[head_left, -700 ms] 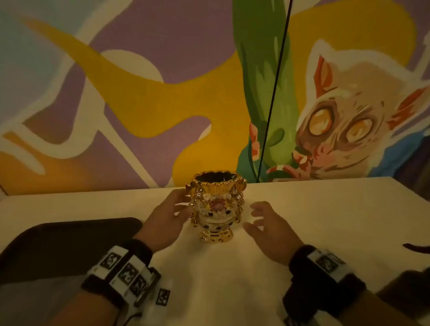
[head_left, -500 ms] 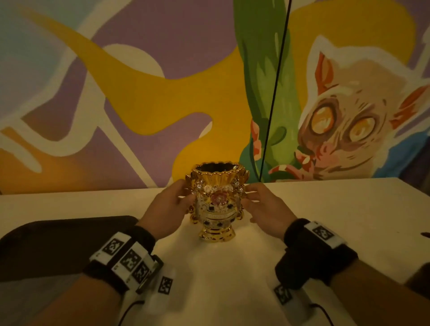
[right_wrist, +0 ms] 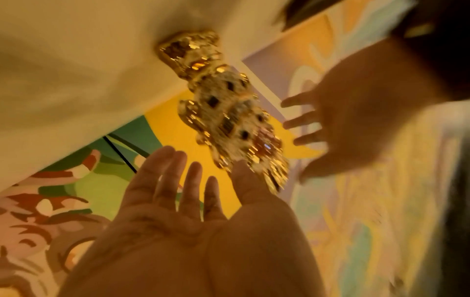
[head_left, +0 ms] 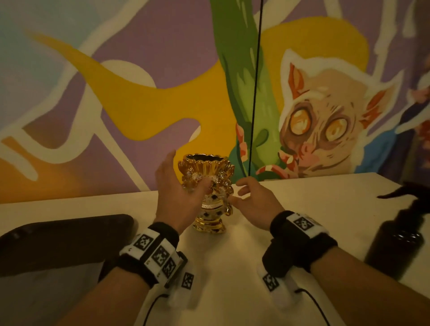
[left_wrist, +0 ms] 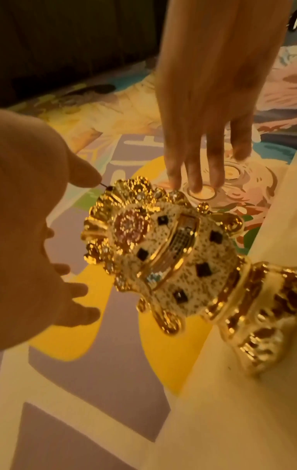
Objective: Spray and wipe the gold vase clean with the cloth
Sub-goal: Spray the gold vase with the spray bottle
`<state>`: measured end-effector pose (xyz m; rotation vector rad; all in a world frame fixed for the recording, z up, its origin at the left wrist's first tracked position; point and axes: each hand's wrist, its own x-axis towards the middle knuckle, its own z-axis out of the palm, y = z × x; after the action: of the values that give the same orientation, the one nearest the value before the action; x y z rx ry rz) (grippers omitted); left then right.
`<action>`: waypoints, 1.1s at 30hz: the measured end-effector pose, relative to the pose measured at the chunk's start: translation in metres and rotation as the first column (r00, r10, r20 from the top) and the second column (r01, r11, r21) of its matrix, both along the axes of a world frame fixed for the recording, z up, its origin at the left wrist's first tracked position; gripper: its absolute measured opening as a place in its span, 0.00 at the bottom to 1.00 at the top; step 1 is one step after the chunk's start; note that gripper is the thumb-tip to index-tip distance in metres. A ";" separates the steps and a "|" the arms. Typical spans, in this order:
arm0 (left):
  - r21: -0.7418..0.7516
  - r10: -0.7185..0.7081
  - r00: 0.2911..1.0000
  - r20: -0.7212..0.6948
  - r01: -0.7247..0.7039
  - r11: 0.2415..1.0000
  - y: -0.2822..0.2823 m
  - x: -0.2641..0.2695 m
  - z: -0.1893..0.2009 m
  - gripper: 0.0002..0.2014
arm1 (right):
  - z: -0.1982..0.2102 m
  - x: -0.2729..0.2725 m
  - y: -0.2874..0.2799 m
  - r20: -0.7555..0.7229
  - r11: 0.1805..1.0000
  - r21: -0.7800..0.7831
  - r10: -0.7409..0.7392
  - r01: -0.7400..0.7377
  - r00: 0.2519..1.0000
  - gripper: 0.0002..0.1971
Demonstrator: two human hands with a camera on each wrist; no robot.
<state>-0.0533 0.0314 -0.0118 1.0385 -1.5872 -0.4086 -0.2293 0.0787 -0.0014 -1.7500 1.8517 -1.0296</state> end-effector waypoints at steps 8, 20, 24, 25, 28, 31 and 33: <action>0.076 0.169 0.949 0.267 -0.196 0.978 -0.010 -0.033 0.030 0.51 | 0.053 -0.043 0.188 0.152 0.965 -0.260 0.052 -0.011 0.987 0.22; 0.198 0.227 0.959 0.169 -0.259 0.945 -0.038 -0.067 0.028 0.49 | 0.023 -0.182 0.200 0.288 0.954 -0.092 -0.249 0.285 0.925 0.39; 0.212 0.129 0.992 0.003 -0.127 0.969 -0.032 -0.063 0.025 0.40 | 0.010 -0.174 0.167 0.151 0.989 0.012 -0.145 0.145 0.978 0.44; 0.218 0.103 0.994 -0.036 -0.093 0.971 -0.031 -0.061 0.026 0.37 | 0.006 -0.172 0.160 0.125 0.990 0.017 -0.142 0.141 0.982 0.43; 0.257 -0.014 0.991 -0.132 0.047 0.965 -0.031 -0.052 0.029 0.34 | 0.000 -0.167 0.147 0.105 0.983 -0.018 -0.182 0.185 0.978 0.32; 0.275 -0.100 0.985 -0.141 0.136 0.952 -0.028 -0.042 0.034 0.31 | -0.003 -0.161 0.143 0.072 0.969 -0.066 -0.235 0.240 0.969 0.25; 0.259 -0.160 0.981 -0.108 0.183 0.948 -0.025 -0.035 0.036 0.31 | -0.003 -0.150 0.143 0.042 0.965 -0.118 -0.230 0.233 0.972 0.22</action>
<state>-0.0878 0.0065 0.0238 1.0725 -1.5791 -0.7956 -0.3795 0.2215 -0.0046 -1.6013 2.0508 -1.2729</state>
